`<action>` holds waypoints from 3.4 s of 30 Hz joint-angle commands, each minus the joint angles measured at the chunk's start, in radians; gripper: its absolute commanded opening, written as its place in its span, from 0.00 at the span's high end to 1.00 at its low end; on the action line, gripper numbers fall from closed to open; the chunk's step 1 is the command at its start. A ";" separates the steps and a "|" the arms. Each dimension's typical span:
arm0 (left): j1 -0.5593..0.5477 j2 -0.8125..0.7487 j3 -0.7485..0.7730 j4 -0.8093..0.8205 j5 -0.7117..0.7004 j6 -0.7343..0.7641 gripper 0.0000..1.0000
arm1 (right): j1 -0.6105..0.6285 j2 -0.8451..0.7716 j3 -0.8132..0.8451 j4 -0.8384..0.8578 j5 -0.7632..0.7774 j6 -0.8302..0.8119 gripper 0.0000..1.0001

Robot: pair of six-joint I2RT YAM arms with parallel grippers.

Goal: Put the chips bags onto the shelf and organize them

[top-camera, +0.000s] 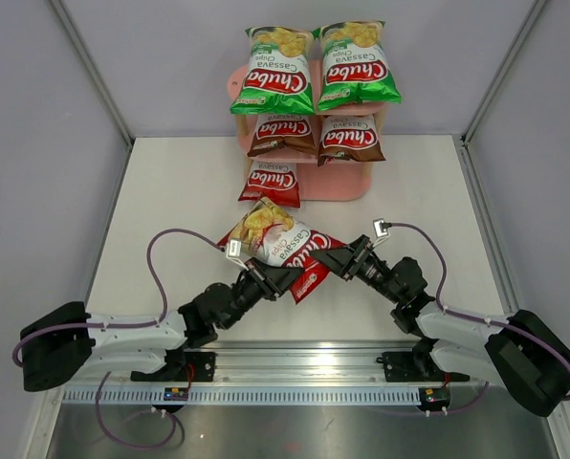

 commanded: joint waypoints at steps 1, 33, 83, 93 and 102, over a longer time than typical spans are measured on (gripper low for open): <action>0.001 0.043 0.031 0.193 0.089 -0.043 0.91 | 0.010 0.002 0.053 0.068 0.004 -0.061 0.01; 0.001 -0.263 0.035 -0.638 -0.147 -0.005 0.01 | 0.001 -0.173 0.041 -0.242 0.171 -0.365 0.71; 0.001 -0.495 0.380 -1.390 -0.224 0.268 0.01 | -0.645 0.730 0.346 0.470 -0.245 0.005 0.76; 0.001 -0.537 0.492 -1.576 -0.274 0.322 0.01 | -0.613 0.803 0.388 0.463 -0.073 0.025 0.76; 0.001 -0.540 0.667 -1.839 -0.411 0.359 0.01 | -0.516 0.910 0.409 0.484 0.148 0.045 0.76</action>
